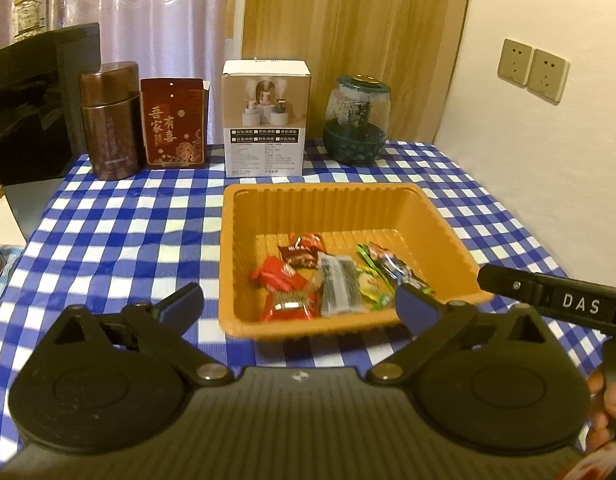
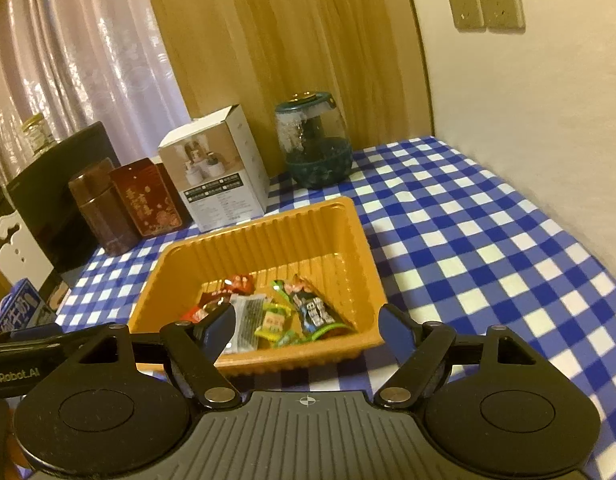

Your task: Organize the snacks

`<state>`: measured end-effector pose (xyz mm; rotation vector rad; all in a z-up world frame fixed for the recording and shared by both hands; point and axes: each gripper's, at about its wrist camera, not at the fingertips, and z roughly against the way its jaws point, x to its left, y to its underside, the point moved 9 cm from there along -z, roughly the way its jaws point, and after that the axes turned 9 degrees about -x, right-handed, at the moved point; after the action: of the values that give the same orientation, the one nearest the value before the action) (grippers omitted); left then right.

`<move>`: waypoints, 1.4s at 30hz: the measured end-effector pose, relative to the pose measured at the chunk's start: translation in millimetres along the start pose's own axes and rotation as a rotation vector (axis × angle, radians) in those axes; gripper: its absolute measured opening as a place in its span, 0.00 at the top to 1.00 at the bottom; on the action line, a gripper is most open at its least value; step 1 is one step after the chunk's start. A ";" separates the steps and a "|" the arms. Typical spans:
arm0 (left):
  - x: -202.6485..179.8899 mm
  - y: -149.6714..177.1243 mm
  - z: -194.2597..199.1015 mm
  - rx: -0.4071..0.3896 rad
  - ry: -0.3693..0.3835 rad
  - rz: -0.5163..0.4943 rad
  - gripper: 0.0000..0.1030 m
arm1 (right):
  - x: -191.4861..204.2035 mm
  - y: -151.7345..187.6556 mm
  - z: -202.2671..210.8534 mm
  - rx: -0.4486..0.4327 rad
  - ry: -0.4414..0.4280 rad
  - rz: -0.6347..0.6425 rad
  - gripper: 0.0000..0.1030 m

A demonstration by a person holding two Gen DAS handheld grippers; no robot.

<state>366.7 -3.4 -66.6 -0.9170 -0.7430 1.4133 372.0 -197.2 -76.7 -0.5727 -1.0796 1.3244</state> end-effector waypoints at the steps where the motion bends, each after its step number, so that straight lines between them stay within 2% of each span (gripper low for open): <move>1: -0.8 2.2 5.5 -0.003 -0.002 -0.002 0.00 | -0.1 1.2 5.9 0.000 0.001 0.008 0.24; 10: -11.1 14.4 67.7 -0.016 -0.015 -0.001 0.00 | 0.2 22.2 65.5 0.031 0.000 0.025 0.23; 13: -13.8 14.7 89.4 -0.024 -0.036 -0.004 0.00 | 1.3 23.5 84.6 0.037 -0.009 0.015 0.23; 17: -15.8 18.1 114.7 -0.009 -0.027 0.041 0.00 | 5.6 21.3 110.4 0.037 -0.014 0.026 0.23; 20: -18.7 20.3 133.3 -0.010 -0.032 0.034 0.00 | 11.1 20.5 130.1 0.036 -0.024 0.048 0.23; 26: -25.3 28.1 165.2 0.010 -0.064 -0.001 0.00 | 22.3 23.2 167.3 0.031 -0.029 0.093 0.23; 31: -26.2 36.0 189.2 0.026 -0.073 0.031 0.00 | 27.8 25.7 192.6 0.027 -0.023 0.103 0.23; 36: -26.3 38.1 213.9 0.010 -0.096 0.055 0.00 | 36.9 29.0 216.3 0.022 -0.033 0.144 0.23; 42: -31.1 37.3 240.0 -0.008 -0.109 0.040 0.00 | 41.9 36.3 238.6 0.042 -0.057 0.109 0.23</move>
<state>137.6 -15.7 18.9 -0.8706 -0.8164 1.5057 142.5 -205.0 8.5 -0.5718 -1.0771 1.4623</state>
